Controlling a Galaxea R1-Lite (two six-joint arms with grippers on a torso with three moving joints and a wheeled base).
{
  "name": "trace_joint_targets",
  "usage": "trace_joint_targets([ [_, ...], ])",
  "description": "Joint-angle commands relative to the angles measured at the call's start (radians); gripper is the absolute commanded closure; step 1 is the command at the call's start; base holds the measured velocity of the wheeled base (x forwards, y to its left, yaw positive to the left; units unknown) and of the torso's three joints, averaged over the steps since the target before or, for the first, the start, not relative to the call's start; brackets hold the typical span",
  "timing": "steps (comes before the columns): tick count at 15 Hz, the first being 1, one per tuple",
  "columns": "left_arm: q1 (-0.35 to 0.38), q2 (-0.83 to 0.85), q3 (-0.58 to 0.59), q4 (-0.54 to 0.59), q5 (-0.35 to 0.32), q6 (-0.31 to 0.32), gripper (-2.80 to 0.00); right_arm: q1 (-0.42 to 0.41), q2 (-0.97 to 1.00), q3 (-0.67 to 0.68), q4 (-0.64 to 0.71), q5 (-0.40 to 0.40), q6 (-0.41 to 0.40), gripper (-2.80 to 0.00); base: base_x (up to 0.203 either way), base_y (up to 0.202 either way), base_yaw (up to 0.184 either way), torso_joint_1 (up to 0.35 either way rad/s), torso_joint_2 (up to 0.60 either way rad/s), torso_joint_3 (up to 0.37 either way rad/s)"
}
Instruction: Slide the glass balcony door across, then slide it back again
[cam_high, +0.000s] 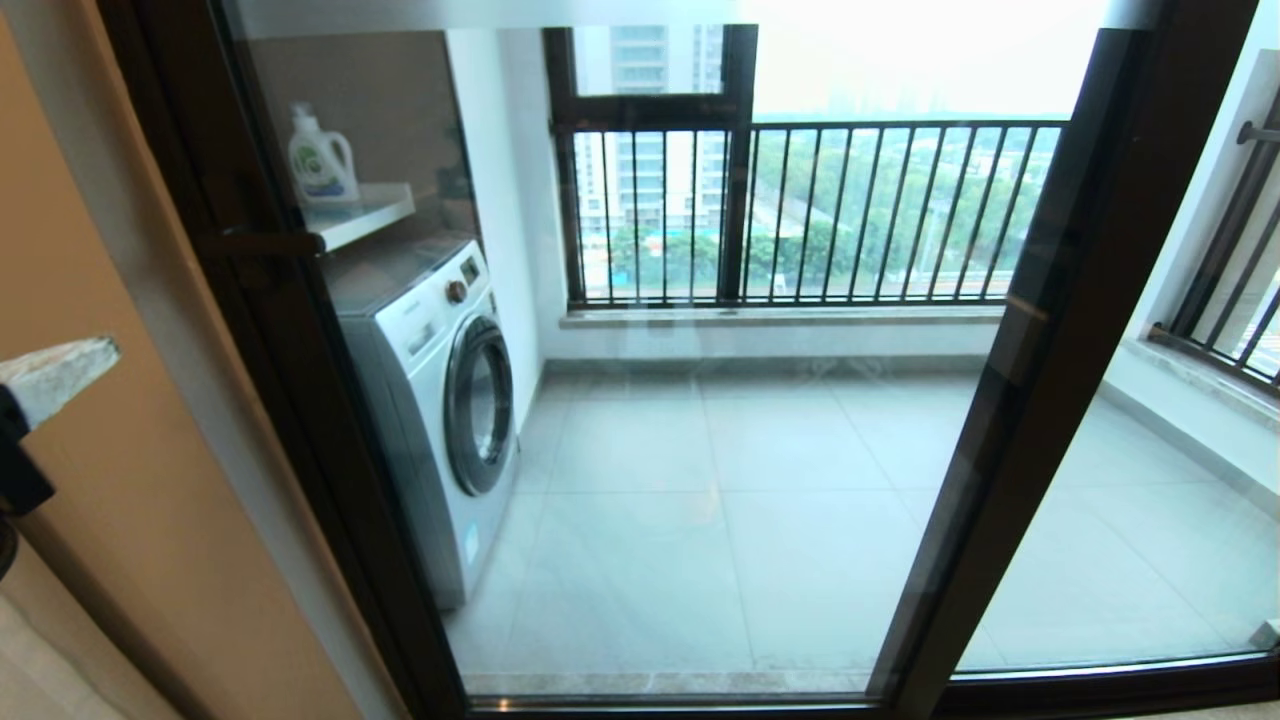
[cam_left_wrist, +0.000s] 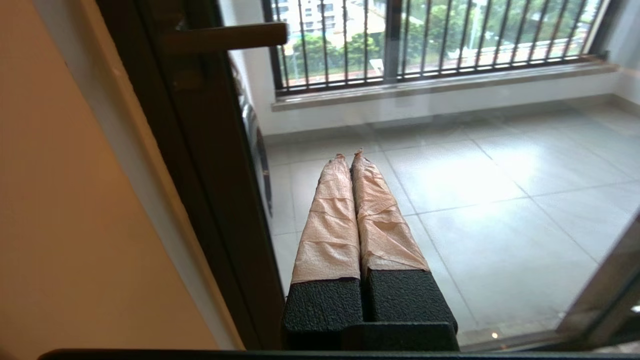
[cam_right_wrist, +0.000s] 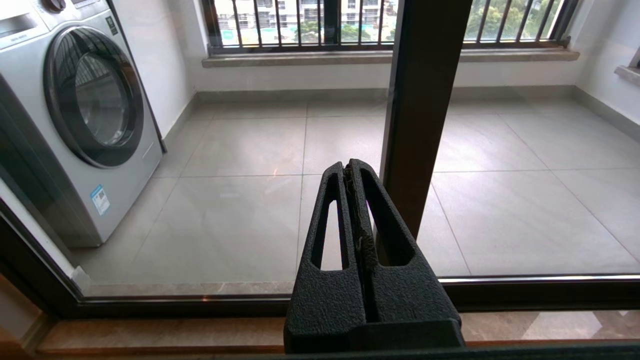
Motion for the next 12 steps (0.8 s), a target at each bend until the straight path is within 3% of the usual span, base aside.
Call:
trace_joint_targets([
  [1, 0.001, -0.353, 0.016, 0.277, -0.049, -0.011, 0.00, 0.000, 0.001, 0.012, -0.001, 0.001, -0.001, 0.00, 0.000, 0.000, 0.000, 0.000, 0.00, 0.000],
  [4, -0.002, -0.538, -0.059, 0.628, -0.175, -0.050, 0.00, 0.000, 0.001, 0.012, -0.001, 0.001, -0.001, 0.00, 0.000, 0.000, 0.000, 0.000, 0.00, 0.000],
  [6, -0.038, -0.554, -0.109, 0.717, -0.194, -0.060, 0.00, 0.000, 0.001, 0.012, -0.001, 0.002, -0.001, 0.00, 0.000, 0.000, 0.000, 0.000, 0.00, 0.000],
  [8, -0.120, -0.566, -0.142, 0.770, -0.186, -0.061, 0.00, 0.000, 0.001, 0.012, -0.001, 0.001, -0.001, 0.00, 0.000, 0.000, 0.000, 0.000, 0.00, 0.000],
  [12, -0.130, -0.715, -0.072, 0.786, -0.099, -0.046, 0.00, 0.000, 0.001, 0.012, -0.001, 0.001, -0.001, 0.00, 0.000, 0.000, 0.000, 0.000, 0.00, 0.000],
])
